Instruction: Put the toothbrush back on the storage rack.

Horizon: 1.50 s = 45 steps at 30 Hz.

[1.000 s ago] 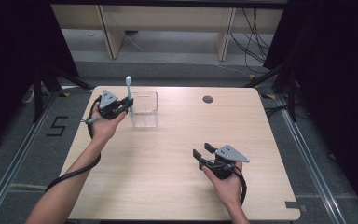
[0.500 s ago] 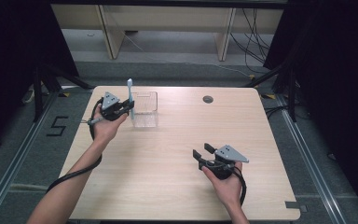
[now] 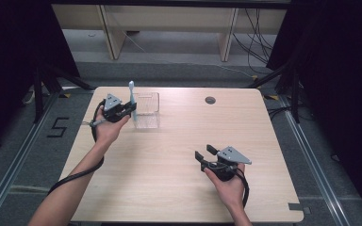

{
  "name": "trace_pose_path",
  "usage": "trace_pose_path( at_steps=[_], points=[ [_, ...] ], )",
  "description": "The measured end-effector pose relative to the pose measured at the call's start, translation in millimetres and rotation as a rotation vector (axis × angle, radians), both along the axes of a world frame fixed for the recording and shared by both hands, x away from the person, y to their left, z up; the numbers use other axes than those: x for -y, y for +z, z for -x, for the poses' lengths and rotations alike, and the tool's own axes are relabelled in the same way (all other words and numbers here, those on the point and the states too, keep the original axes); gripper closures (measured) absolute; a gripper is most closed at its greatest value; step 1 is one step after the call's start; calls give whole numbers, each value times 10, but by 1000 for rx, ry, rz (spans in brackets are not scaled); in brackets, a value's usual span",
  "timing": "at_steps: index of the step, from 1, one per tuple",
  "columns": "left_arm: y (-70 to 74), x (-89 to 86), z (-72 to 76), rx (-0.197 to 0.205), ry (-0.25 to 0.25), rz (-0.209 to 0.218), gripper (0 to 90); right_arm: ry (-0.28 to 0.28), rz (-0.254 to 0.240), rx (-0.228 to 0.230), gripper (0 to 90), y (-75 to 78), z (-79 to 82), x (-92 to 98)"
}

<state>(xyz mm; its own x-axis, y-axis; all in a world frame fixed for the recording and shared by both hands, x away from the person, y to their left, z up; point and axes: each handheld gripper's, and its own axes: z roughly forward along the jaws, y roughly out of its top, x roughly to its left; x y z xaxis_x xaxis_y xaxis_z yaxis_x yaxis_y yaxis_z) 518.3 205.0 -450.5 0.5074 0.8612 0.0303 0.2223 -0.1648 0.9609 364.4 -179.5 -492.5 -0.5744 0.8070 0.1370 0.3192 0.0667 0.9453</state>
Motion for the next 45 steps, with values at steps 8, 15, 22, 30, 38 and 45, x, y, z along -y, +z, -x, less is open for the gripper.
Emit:
trace_pose_path(
  at_steps=[8,15,22,30,38,45],
  points=[
    [-21,4,-9,-2,2,3,780,-12,8,8,427,-3,-5,1],
    [-32,7,-12,-9,7,3,780,-14,6,10,426,-4,-6,-2],
    [-36,-11,-6,-21,24,14,779,-4,17,-16,426,8,6,5],
    [-65,-32,-6,-30,29,13,779,-1,5,-9,426,6,-1,2],
    [-60,-29,7,-39,36,17,777,-7,-11,-34,426,9,17,-16],
    [-54,-15,19,-38,41,2,777,-12,7,8,426,-1,-5,-3]
  ],
)
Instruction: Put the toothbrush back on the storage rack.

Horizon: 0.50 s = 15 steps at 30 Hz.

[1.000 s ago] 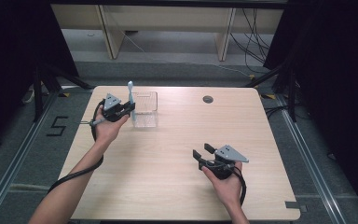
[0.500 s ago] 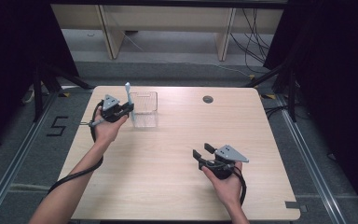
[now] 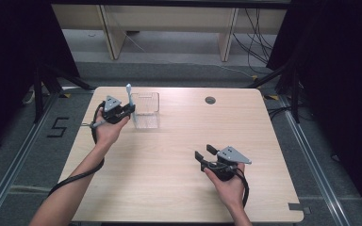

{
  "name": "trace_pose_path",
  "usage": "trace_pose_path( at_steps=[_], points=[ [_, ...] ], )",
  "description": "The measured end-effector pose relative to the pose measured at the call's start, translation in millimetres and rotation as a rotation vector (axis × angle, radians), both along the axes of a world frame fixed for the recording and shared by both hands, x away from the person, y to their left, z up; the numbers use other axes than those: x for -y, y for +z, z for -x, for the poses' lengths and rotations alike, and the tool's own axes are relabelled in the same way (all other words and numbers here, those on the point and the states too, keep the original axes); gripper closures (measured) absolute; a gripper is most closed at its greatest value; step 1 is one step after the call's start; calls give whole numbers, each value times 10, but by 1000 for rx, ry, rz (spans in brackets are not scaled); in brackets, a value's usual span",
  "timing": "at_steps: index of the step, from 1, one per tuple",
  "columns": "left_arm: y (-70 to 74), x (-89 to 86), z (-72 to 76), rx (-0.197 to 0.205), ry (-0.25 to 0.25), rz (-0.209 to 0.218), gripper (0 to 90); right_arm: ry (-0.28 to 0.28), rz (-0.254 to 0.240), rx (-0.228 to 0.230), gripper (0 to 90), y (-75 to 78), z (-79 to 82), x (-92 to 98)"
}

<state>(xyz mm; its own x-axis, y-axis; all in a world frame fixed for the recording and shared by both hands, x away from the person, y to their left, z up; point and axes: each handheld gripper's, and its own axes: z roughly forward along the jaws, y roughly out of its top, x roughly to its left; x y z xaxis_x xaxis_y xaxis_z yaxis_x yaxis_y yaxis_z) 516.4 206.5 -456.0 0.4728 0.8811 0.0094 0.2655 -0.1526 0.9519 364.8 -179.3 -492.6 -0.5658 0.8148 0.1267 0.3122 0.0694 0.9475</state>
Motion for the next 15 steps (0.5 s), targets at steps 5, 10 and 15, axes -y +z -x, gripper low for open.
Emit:
trace_pose_path(
  at_steps=[5,10,15],
  points=[
    [3,7,6,-1,2,-9,774,3,0,1,426,0,0,3],
    [4,11,13,0,10,-9,762,6,13,-23,426,9,11,9],
    [25,-1,36,-14,29,2,663,6,1,-7,425,-1,3,7]
  ],
)
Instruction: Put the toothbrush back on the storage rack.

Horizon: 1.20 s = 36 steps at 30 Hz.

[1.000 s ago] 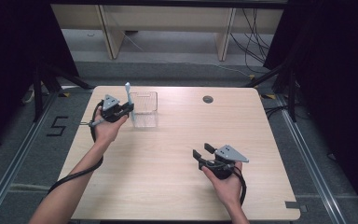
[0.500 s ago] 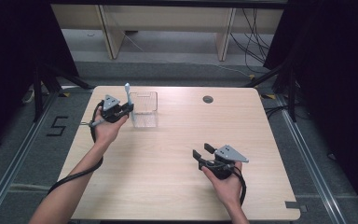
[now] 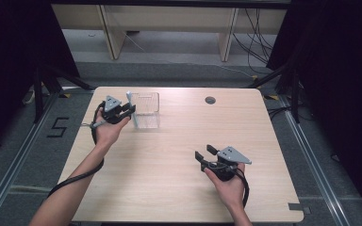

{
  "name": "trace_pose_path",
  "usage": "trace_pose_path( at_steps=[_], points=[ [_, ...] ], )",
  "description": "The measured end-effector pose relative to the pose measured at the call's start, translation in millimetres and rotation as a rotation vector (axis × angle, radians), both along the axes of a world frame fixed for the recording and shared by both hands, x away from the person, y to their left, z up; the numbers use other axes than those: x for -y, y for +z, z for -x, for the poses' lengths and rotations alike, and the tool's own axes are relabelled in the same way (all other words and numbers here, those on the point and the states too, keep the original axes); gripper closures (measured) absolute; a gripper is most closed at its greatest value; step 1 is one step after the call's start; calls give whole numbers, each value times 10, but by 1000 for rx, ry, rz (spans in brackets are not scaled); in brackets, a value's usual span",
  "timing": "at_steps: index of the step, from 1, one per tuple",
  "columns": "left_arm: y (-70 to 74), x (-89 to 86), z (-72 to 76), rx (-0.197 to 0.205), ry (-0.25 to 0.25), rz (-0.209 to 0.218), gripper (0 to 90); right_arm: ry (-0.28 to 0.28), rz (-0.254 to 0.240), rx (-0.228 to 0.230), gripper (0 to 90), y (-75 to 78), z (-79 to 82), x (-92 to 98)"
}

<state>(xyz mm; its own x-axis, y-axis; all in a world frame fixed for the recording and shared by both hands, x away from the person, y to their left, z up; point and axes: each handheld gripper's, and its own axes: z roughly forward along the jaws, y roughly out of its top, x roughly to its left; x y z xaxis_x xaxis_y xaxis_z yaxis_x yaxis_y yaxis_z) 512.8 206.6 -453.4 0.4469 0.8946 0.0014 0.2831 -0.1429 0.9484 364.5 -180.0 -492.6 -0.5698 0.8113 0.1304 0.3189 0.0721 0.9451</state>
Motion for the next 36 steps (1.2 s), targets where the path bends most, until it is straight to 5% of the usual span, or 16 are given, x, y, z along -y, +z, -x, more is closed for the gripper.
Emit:
trace_pose_path(
  at_steps=[5,8,12,24,29,34,36],
  points=[
    [11,-52,35,-11,14,19,531,-9,-2,4,424,-5,0,-4],
    [15,-76,62,-17,17,33,461,3,-22,-34,423,-1,13,-16],
    [10,-103,91,-21,14,40,404,-7,-2,-6,423,-1,6,-1],
    [20,-129,259,-25,-5,36,366,-7,-27,-58,423,4,38,-13],
    [-5,-137,368,-30,-13,29,357,-1,2,-21,424,-2,15,16],
    [-48,-142,516,-51,-15,40,357,6,-19,-34,423,-16,18,-1],
    [-70,-163,546,-24,-39,26,357,1,-2,-25,423,-13,18,13]
  ],
)
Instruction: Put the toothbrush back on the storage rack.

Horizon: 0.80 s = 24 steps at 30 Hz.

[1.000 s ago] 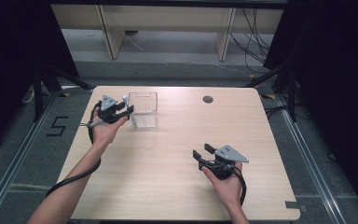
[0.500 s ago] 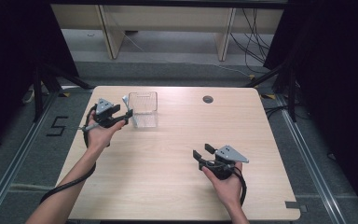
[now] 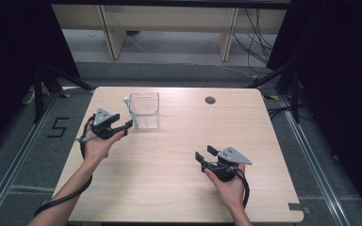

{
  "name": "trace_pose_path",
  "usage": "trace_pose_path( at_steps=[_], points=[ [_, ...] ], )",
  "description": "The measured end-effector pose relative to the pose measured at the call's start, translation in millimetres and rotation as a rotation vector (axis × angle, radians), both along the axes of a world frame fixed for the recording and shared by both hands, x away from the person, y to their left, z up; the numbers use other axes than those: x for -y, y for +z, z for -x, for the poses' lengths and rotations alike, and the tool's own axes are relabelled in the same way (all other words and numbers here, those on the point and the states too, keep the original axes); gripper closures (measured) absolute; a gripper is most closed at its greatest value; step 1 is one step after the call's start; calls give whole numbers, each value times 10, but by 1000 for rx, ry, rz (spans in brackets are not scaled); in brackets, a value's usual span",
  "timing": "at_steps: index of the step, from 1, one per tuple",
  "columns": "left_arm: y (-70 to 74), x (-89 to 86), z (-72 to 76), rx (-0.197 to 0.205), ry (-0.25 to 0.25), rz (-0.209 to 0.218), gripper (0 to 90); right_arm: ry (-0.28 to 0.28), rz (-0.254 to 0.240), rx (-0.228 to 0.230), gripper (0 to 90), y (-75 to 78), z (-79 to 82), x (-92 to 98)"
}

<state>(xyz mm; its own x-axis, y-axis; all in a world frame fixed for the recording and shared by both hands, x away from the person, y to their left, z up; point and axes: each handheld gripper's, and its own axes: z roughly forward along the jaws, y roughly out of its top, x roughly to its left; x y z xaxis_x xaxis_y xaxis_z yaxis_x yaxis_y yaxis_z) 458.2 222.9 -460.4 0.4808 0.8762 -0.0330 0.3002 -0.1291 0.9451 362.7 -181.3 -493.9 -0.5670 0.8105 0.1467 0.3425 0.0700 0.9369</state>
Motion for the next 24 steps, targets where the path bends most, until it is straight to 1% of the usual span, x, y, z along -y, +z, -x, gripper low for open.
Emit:
trace_pose_path(
  at_steps=[1,2,3,4,5,6,7,8,9,11,12,13,14,15,16,18,19,20,22,23,24],
  points=[
    [-8,-1,46,-15,18,6,357,0,-3,0,423,-1,0,-1],
    [-21,-8,85,-17,21,12,356,0,-3,0,423,0,0,-1],
    [-29,-19,115,-14,19,9,352,0,-1,1,423,0,0,-1],
    [-39,-30,131,4,-9,10,349,-2,-1,-1,423,1,3,-2],
    [-50,-40,142,18,-19,6,348,-1,0,3,423,-2,1,-2],
    [-69,-36,208,-4,9,16,347,1,-10,-8,423,-3,5,-11],
    [-84,-42,238,-3,0,13,347,3,-17,-9,423,-6,2,-18],
    [-100,-48,263,1,-8,14,347,8,-13,-3,423,-11,-4,-15],
    [-108,-50,291,-7,-3,14,347,12,-14,-3,423,-11,-4,-15],
    [-134,-64,341,3,-9,16,347,9,-15,1,423,-14,-6,-18],
    [-142,-77,365,1,-11,10,347,8,-15,1,423,-14,-5,-19],
    [-150,-82,394,-4,-6,13,347,7,-15,1,423,-14,-4,-20],
    [-164,-94,404,12,-20,16,347,8,-19,-4,423,-12,-1,-20],
    [-167,-98,432,4,-13,20,347,8,-18,-3,423,-12,-1,-19],
    [-172,-108,467,-1,-7,18,347,-1,-5,-11,423,-4,8,-13],
    [-191,-128,533,-2,-11,15,347,2,-11,-5,423,-7,3,-12],
    [-205,-133,541,12,-20,18,347,2,-11,-5,423,-8,2,-12],
    [-216,-143,590,-2,-15,17,347,3,-13,-5,423,-9,1,-14],
    [-248,-165,641,1,-17,19,347,2,-15,-2,423,-12,2,-19],
    [-256,-173,669,-7,-12,15,347,-3,-11,-8,422,-8,9,-17],
    [-284,-191,684,6,-26,19,347,-2,-8,-11,422,-5,11,-14]
  ],
)
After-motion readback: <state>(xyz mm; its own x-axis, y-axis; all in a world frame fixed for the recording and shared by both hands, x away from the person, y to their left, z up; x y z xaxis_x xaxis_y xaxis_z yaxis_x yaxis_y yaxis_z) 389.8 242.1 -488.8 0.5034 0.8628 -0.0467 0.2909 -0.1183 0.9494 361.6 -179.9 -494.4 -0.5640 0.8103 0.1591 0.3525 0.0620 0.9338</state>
